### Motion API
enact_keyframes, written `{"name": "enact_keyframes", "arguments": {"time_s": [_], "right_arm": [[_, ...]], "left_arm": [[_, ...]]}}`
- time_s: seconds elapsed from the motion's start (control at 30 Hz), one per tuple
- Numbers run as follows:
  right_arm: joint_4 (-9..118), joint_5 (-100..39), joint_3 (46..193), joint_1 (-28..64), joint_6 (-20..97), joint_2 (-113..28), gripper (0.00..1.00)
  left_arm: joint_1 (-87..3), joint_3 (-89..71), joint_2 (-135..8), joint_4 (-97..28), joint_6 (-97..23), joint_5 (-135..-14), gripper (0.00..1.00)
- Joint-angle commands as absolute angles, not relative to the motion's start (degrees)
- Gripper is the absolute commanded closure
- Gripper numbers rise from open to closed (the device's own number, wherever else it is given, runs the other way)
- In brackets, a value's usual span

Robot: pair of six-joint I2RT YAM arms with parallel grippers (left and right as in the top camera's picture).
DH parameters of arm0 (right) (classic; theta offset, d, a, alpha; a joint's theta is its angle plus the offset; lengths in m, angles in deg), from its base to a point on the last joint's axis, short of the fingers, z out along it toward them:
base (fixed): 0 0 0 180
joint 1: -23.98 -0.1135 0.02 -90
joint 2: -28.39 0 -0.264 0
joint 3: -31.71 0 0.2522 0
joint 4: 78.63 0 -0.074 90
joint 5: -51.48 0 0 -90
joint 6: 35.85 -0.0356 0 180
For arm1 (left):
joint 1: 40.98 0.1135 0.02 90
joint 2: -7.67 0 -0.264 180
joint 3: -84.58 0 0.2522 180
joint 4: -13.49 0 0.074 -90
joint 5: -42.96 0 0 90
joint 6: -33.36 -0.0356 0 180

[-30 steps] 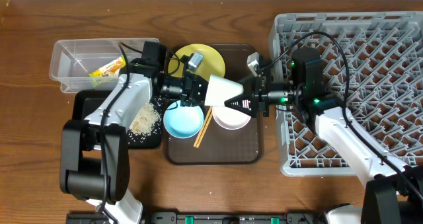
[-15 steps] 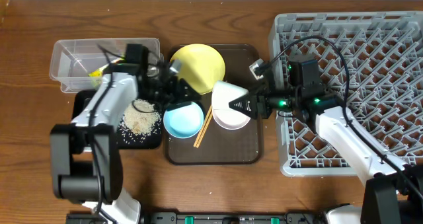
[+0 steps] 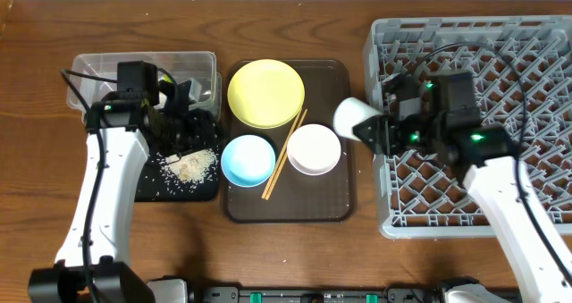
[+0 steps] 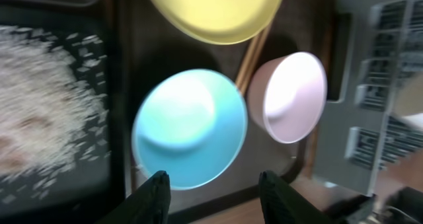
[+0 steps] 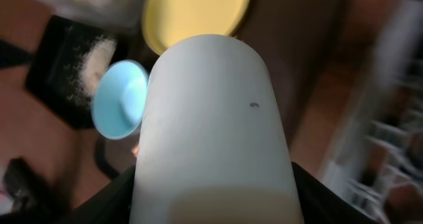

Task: Sort waste into correct bins and load items into the dishwasher rack
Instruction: 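Place the cream cup upside down in the rack with the right gripper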

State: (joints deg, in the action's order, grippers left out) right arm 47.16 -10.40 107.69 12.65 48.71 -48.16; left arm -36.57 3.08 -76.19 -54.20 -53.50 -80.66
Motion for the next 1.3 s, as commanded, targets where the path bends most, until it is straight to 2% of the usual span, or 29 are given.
{"name": "enact_keyframes", "arguments": {"time_s": [0.0, 0.23, 0.53, 0.87, 1.27], "right_arm": [[43.4, -17.4, 113.1, 14.4, 49.8, -46.2, 0.99], [31.2, -26.1, 121.0, 16.5, 49.6, -46.2, 0.99], [15.4, -44.2, 122.0, 22.0, 40.4, -46.2, 0.99], [14.3, -45.6, 121.1, 32.2, 40.3, -47.7, 0.99], [15.3, -43.6, 112.0, 32.6, 40.2, -51.8, 0.99]], "left_arm": [[-36.5, 2.3, -75.4, -55.1, -54.2, -75.7, 0.53], [-36.5, 2.3, -75.4, -55.9, -54.2, -75.6, 0.53], [-36.5, 2.3, -75.4, -55.9, -54.2, -74.6, 0.53], [-36.5, 2.3, -75.4, -55.9, -54.2, -74.6, 0.53], [-36.5, 2.3, -75.4, -55.9, -54.2, -74.6, 0.53]]}}
